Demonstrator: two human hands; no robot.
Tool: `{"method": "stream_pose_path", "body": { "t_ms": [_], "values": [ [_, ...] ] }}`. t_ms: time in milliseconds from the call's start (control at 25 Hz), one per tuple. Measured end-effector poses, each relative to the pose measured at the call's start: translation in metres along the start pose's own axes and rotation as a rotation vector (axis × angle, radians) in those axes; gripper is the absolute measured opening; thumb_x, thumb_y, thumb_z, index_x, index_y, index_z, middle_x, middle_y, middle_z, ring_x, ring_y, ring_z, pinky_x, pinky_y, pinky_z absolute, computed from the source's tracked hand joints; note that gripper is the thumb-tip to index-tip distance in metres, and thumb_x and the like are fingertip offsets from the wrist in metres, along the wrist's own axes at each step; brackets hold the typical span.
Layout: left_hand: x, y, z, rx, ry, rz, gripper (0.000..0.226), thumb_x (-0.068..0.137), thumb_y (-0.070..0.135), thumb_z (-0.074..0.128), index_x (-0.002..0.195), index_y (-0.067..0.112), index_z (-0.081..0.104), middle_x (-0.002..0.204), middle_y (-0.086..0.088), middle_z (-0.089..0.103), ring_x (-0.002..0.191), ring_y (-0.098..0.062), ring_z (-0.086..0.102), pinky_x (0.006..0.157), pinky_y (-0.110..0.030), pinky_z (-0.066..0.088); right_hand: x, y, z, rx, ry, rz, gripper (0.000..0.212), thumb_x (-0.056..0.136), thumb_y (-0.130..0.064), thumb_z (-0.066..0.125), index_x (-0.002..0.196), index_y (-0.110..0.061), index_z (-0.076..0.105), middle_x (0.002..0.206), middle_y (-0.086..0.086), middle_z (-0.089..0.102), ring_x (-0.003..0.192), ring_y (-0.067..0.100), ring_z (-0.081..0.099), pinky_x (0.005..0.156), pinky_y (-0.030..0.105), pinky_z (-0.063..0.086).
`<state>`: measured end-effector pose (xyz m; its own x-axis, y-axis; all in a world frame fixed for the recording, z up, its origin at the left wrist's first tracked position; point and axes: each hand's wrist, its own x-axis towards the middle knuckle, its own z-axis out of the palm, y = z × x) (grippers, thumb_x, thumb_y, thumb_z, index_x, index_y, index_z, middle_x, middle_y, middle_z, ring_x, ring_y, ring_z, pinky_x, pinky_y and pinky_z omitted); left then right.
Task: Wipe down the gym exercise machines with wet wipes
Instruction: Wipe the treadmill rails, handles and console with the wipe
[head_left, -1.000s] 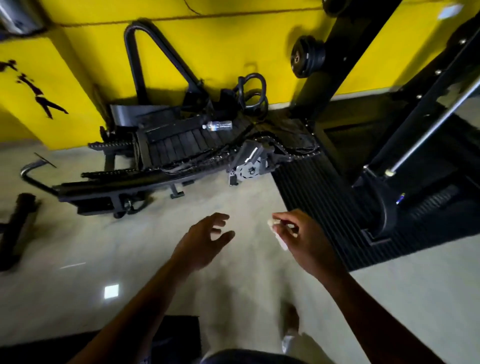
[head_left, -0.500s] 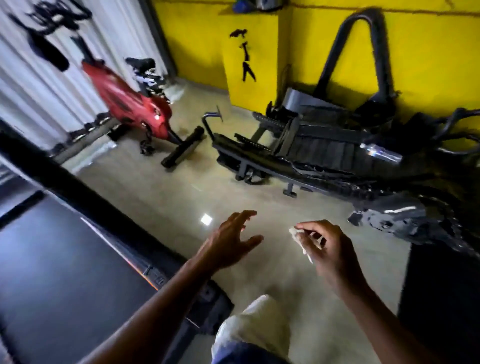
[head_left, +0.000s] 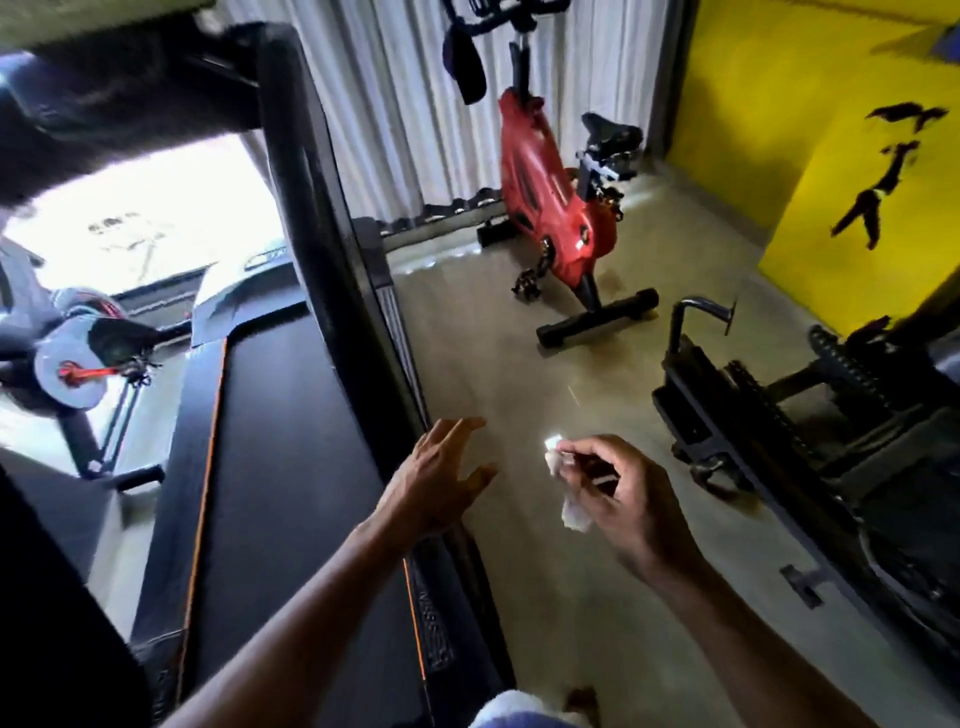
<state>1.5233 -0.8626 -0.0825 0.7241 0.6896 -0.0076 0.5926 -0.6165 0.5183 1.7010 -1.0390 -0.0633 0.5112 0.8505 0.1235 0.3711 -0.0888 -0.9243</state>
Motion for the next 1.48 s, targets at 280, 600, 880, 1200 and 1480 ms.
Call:
{"method": "stream_pose_path", "body": {
  "t_ms": [280,600,880,1200,1480],
  "values": [
    [0.101,-0.082,-0.036,0.219,0.431,-0.207,0.08,0.095,0.046,0.052,0.164,0.015,0.025,0.173,-0.006,0.013,0.161,-0.023,0.007,0.13,-0.046,0.01,0.15,0.03,0.033,0.035,-0.179,-0.04,0.026,0.095,-0.02,0.072,0.12,-0.028,0.07,0.112,-0.012,0.071,0.097,0.001,0.07,0.079,0.035,0.062],
    [0.214,-0.177,-0.078,0.467,0.647,-0.333,0.071,0.107,0.037,0.04,0.164,0.006,0.013,0.173,-0.014,-0.001,0.161,-0.027,-0.004,0.13,-0.048,0.004,0.315,0.054,0.125,0.139,-0.445,-0.084,0.028,0.088,-0.011,0.069,0.107,-0.031,0.072,0.101,-0.012,0.075,0.092,0.002,0.071,0.083,0.031,0.06],
    [0.213,-0.195,-0.061,0.524,0.76,-0.313,0.063,0.107,0.028,0.035,0.16,-0.002,0.019,0.168,-0.021,0.017,0.161,-0.026,0.001,0.13,-0.049,0.008,0.344,0.035,0.258,0.392,-0.466,0.092,0.012,0.094,-0.01,0.072,0.09,-0.021,0.07,0.076,-0.013,0.07,0.069,0.0,0.067,0.065,0.02,0.053],
    [0.211,-0.197,-0.06,0.523,0.749,-0.283,0.063,0.108,0.032,0.029,0.164,0.01,0.012,0.169,-0.019,0.012,0.161,-0.028,0.004,0.128,-0.054,0.01,0.439,0.082,0.341,0.281,-0.377,0.255,0.005,0.097,-0.016,0.069,0.093,-0.018,0.066,0.082,-0.009,0.069,0.074,0.001,0.066,0.07,0.022,0.049],
    [0.211,-0.198,-0.06,0.534,0.746,-0.252,0.066,0.108,0.031,0.03,0.166,0.015,0.003,0.174,-0.001,-0.006,0.161,-0.027,0.001,0.129,-0.052,0.008,0.382,0.065,0.293,0.379,-0.589,0.317,0.012,0.095,-0.004,0.069,0.097,0.007,0.066,0.077,-0.002,0.069,0.067,-0.002,0.064,0.066,0.018,0.052]
  ]
}}
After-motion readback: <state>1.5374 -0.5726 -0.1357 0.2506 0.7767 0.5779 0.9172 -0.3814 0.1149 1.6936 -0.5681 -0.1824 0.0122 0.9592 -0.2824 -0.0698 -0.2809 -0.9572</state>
